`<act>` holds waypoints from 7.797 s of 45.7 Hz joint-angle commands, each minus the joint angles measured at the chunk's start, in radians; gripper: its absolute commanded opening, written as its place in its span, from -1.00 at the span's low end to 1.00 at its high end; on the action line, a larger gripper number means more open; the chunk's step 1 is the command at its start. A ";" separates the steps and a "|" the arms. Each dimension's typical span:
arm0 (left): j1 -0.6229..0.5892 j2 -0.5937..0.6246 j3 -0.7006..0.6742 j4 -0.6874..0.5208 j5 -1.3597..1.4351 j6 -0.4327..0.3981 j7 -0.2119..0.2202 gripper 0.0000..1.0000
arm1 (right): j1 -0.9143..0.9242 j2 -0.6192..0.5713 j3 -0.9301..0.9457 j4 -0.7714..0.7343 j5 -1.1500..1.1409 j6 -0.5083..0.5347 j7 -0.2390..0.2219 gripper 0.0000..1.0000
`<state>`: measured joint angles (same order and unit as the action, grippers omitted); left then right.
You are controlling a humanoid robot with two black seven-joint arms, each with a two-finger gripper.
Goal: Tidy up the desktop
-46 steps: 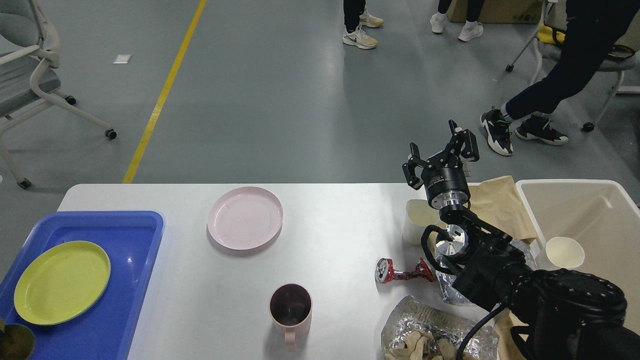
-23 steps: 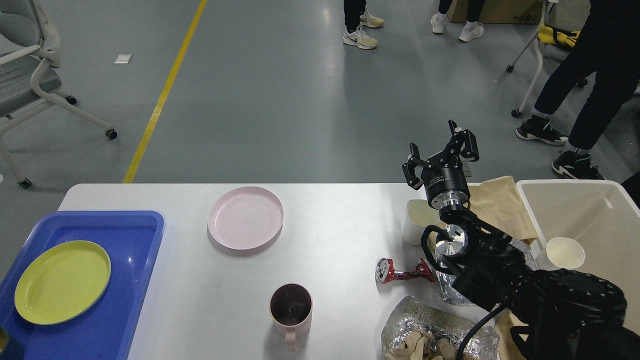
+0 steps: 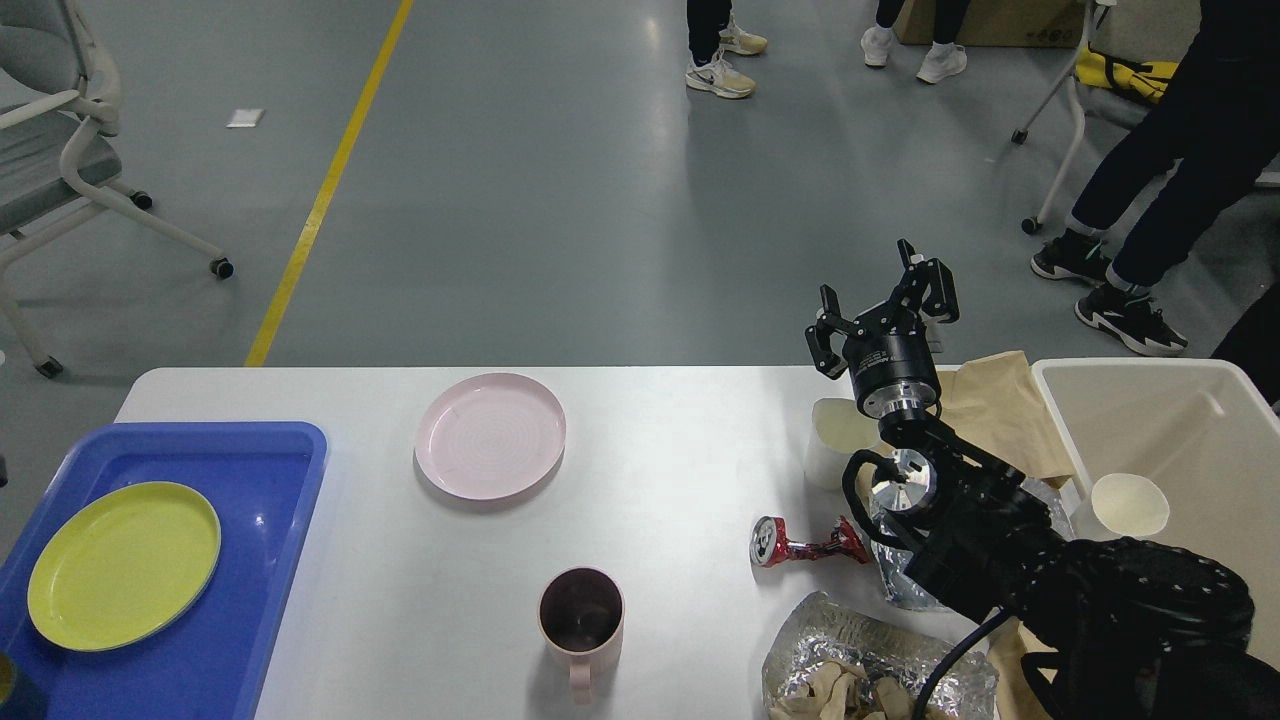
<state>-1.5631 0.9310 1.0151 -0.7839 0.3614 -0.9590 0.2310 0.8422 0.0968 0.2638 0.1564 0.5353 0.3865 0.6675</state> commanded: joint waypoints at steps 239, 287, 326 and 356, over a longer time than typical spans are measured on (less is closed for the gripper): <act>-0.241 -0.482 0.402 -0.788 -0.289 0.485 -0.090 -1.00 | 0.000 0.001 0.000 0.000 0.000 0.000 0.000 1.00; -0.003 -0.479 0.517 -0.634 -0.288 0.729 -0.091 -0.98 | 0.000 0.000 0.000 0.000 0.000 0.000 0.000 1.00; -0.002 -0.483 0.522 -0.614 -0.291 0.717 -0.093 0.84 | 0.000 0.001 0.000 0.000 0.000 0.000 0.000 1.00; -0.267 -0.387 0.306 -0.617 -0.308 0.140 -0.098 0.91 | 0.000 0.001 0.000 0.000 0.000 0.000 0.000 1.00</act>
<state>-1.7601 0.5159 1.3800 -1.3983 0.0609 -0.6774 0.1341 0.8422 0.0978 0.2639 0.1565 0.5354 0.3867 0.6675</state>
